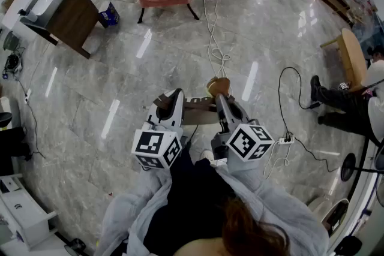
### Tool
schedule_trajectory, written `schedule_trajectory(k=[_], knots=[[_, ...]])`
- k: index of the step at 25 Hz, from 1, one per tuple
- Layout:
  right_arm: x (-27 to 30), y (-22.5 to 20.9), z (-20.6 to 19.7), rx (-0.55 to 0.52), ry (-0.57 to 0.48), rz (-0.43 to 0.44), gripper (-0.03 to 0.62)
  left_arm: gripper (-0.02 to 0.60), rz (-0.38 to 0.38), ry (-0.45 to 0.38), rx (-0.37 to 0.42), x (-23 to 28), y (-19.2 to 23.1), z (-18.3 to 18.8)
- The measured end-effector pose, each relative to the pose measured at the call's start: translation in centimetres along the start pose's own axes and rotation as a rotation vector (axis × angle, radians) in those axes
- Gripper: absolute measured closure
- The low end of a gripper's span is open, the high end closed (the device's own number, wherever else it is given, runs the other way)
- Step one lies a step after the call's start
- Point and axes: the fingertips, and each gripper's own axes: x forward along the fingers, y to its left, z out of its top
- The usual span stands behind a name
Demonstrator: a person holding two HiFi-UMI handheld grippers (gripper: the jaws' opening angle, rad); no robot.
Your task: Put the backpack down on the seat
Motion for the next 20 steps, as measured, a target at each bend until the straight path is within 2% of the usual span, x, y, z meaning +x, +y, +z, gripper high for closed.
schedule_trajectory(k=[4,9,20], knots=[[-6.0,-0.2,-2.8,-0.037,0.08,0.01,0.566,0.568,0.038,-0.03,-0.046,-4.7,-4.0,-2.2],[-11.4,-0.1,-4.4,-0.123,0.109,0.018,0.566,0.568,0.056,-0.022,-0.015,-7.7,-7.9,-3.5],[-14.7,0.0,-5.3,-0.068,0.09,0.069,0.565,0.569,0.087,-0.028,0.016,-10.6,-10.2,-4.8]])
